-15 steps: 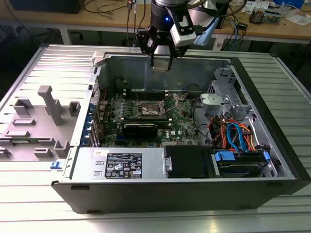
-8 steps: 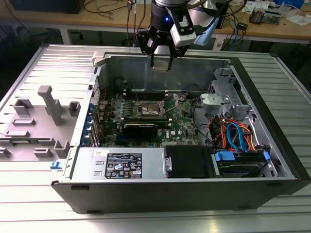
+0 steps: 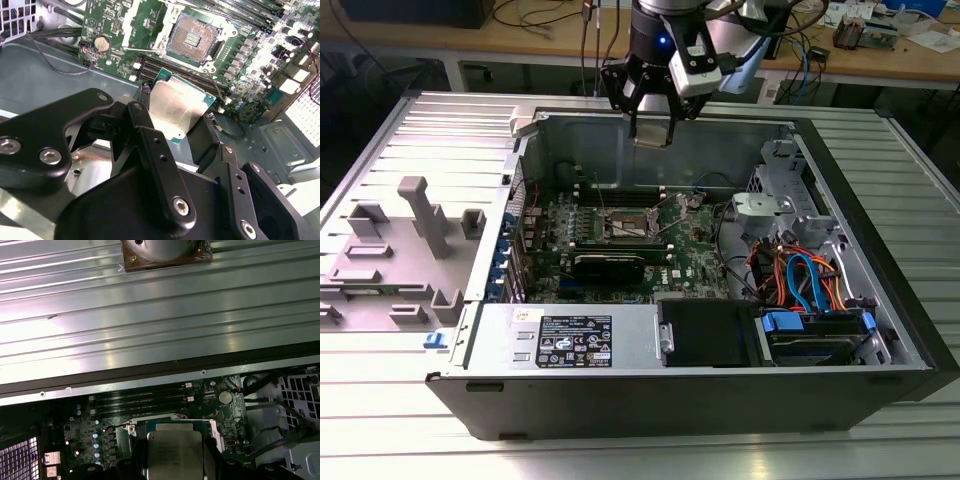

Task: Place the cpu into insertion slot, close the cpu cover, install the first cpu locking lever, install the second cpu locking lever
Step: 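Place the cpu into insertion slot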

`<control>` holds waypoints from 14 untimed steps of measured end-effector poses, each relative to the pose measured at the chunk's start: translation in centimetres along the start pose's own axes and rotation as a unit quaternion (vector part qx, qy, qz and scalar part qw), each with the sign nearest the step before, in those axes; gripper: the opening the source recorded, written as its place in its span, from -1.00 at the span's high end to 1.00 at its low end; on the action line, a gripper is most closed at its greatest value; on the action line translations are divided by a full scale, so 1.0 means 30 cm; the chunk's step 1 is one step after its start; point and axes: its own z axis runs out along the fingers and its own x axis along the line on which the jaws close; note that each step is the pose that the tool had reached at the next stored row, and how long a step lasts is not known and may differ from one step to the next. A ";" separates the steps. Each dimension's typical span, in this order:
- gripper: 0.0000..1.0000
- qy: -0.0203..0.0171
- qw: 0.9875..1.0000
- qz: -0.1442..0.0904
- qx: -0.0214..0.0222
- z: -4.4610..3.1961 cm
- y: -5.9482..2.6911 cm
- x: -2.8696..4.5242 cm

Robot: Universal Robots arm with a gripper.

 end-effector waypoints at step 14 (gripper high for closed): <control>-0.08 -0.004 0.999 0.047 -0.001 0.013 -0.004 -0.001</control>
